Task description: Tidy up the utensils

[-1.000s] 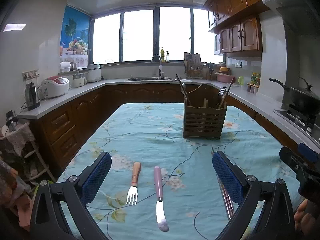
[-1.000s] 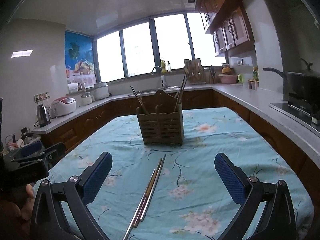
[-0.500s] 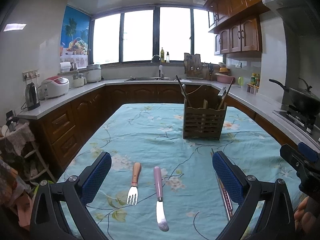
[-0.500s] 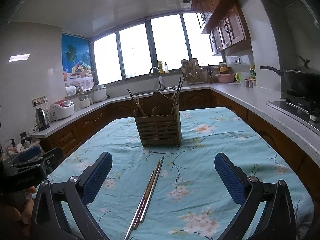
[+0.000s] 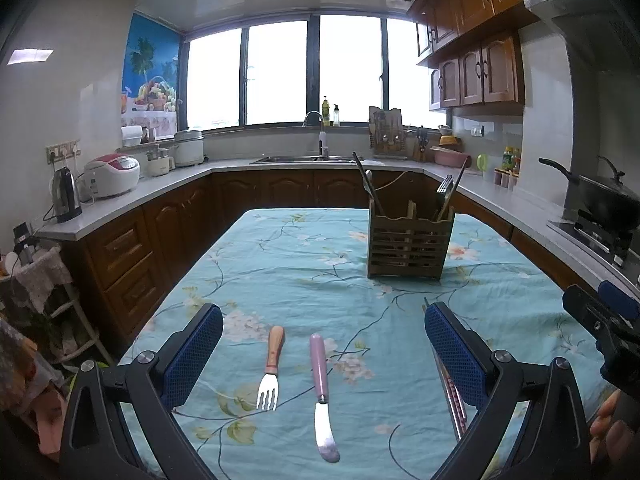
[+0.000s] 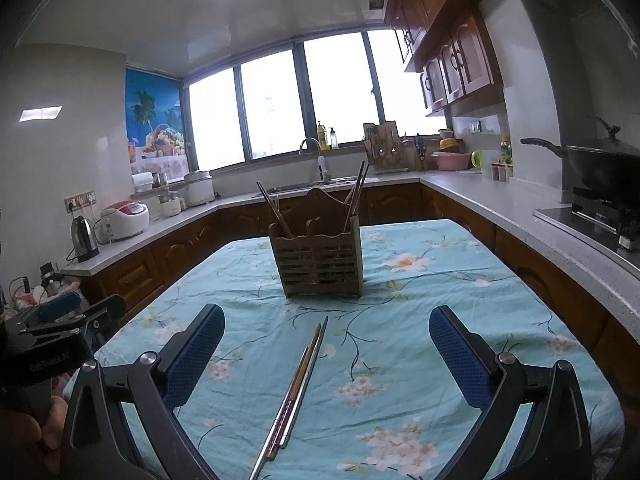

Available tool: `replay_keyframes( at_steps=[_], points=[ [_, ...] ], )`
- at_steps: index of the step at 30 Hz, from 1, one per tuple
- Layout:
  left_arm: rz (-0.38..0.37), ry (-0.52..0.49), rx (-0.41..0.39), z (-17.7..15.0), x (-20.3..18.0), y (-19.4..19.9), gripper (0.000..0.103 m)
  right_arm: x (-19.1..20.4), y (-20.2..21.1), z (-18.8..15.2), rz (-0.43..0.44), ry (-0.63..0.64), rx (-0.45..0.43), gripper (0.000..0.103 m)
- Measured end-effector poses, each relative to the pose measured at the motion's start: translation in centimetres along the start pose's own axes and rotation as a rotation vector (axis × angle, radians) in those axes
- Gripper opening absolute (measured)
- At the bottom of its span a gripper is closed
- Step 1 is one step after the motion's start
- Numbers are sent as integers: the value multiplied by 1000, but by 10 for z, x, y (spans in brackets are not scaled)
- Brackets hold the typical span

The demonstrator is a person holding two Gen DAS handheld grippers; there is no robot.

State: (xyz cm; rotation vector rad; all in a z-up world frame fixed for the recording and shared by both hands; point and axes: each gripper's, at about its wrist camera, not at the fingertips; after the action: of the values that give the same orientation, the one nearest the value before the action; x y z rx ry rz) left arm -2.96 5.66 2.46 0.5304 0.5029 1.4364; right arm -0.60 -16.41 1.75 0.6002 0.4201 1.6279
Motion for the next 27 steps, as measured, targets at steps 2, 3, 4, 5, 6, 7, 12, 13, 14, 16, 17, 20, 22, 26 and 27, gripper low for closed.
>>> replay_keyframes(
  at_steps=[2,3,4,5,6,7,12,13,14,16,17,20,22,26,27],
  points=[
    [2,-1,-5,0,0,0,102,0,1,0,-2,0,-1,103],
    [3,-2,-7,0,-1,1,102,0,1,0,0,0,-1,103],
    [4,-3,-9,0,-1,1,102,0,1,0,1,0,-2,103],
    [3,-4,-9,-1,-1,1,102,0,1,0,0,1,-1,103],
    [1,-4,-8,-1,-1,1,102,0,1,0,0,2,0,103],
    [1,-4,-7,-1,-1,1,102,0,0,0,1,1,1,103],
    [1,-2,-4,-2,-1,1,102,0,3,2,3,6,2,103],
    [0,-1,-4,-2,0,2,102,0,4,3,5,6,3,103],
    [2,-1,-4,-2,0,2,102,0,4,2,5,5,4,103],
    [4,-3,-5,-2,0,2,102,1,4,4,6,4,5,103],
    [5,-4,-5,-2,0,2,102,1,4,4,6,3,6,103],
    [4,-3,-5,-2,0,2,102,0,4,5,7,4,4,103],
    [4,-2,-6,-2,0,2,102,1,4,5,7,5,2,103],
    [6,-4,-5,-2,0,2,102,3,4,4,7,7,-4,103],
    [5,-3,-5,-2,0,2,102,3,4,4,8,7,-4,103]
  ],
)
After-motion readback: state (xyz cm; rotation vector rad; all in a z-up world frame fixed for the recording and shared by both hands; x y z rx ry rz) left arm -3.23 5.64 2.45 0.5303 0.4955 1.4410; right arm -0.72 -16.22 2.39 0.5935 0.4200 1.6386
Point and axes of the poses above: each gripper's, at about its wrist camera, not at the fingertips, and y roughly against the way its jaws point, x to its left, z to its top, and after that the axes turned 15 degrees about x, right-handed
